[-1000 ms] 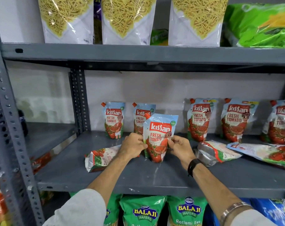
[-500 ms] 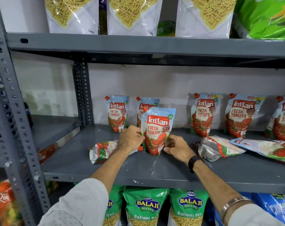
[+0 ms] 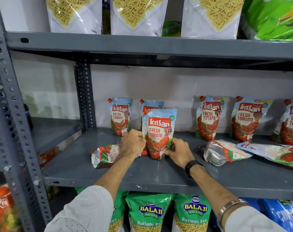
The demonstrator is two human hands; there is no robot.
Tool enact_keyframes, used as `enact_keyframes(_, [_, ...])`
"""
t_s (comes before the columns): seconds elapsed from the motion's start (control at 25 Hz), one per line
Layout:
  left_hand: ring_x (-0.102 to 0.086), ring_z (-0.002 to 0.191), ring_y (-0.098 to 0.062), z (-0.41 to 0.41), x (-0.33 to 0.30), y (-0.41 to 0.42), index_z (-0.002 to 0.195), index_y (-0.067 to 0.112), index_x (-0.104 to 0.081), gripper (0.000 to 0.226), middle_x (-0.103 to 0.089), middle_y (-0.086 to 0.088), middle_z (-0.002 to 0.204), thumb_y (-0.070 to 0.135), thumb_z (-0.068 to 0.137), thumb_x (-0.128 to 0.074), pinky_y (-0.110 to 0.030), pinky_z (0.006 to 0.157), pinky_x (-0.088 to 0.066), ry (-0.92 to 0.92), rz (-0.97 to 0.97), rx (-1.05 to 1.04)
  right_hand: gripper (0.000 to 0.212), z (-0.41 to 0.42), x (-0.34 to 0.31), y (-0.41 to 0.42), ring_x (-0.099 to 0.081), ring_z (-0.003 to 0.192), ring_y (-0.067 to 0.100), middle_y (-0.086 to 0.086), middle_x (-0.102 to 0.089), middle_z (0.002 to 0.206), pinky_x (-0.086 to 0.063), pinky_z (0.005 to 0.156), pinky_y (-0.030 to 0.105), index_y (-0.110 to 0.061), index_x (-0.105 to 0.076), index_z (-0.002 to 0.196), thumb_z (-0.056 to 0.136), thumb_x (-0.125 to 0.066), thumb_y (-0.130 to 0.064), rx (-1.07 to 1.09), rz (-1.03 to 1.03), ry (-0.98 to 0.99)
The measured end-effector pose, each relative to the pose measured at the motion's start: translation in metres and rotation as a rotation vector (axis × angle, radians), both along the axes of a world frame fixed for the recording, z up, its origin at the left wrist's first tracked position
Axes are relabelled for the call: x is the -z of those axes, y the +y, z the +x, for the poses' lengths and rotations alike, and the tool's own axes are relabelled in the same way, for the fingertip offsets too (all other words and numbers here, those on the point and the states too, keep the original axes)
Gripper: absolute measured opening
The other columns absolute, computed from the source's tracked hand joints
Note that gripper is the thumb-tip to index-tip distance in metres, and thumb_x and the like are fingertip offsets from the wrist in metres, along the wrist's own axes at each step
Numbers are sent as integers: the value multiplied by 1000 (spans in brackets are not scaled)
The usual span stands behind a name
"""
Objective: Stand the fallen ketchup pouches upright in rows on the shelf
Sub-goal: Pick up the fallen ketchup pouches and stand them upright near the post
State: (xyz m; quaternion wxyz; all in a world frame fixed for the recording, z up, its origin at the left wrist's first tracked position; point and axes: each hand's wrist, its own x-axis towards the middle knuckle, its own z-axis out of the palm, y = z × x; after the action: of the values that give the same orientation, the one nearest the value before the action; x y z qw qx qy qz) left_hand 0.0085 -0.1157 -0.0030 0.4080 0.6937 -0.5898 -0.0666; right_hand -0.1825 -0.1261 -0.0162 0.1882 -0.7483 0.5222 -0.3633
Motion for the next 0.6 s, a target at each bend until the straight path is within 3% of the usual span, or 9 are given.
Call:
enact_keyframes(0.16, [-76,89,-22,5,-7,2,97,6,-79,14,-81,-6,98,16,91,-72,-38,81,-63,50,83,105,22,-2,0,1,-62,88,15,4,-73,101,-52,81,24,-6,-71,107,85,-73,-6,21,3,31])
enact_keyframes(0.28, [-75,85,-21,12,-11,8,92,8,-80,12,-79,-3,89,16,92,-70,-39,82,-63,11,145,135,11,-10,2,3,-66,80,16,-2,-69,81,-43,61,12,-7,-72,92,81,-76,-7,35,19,68])
enact_keyframes(0.36, [-74,89,-18,15,-16,16,97,12,-81,14,-81,-2,98,13,91,-68,-31,78,-61,-53,170,142,12,-14,2,6,-67,75,16,-5,-68,72,-47,62,16,-9,-72,88,78,-80,-11,56,31,38])
enact_keyframes(0.44, [-72,100,-15,22,-27,28,106,16,-81,19,-80,1,111,16,90,-70,-29,87,-57,-130,181,155,17,-19,0,9,-66,67,13,-5,-68,67,-52,65,24,-11,-71,81,75,-85,-17,93,25,-8])
enact_keyframes(0.52, [-70,107,-14,34,-41,43,109,23,-79,23,-77,5,116,32,88,-76,-38,97,-55,-294,236,154,24,-24,-6,13,-66,62,9,-4,-71,64,-55,61,27,-13,-71,72,71,-89,-30,95,40,-17])
enact_keyframes(0.6, [-67,113,-16,48,-50,58,113,30,-76,43,-73,9,123,57,79,-77,-41,99,-53,-506,380,137,35,-21,-12,20,-65,57,6,-5,-73,63,-55,56,29,-14,-71,66,66,-89,-44,69,60,-13])
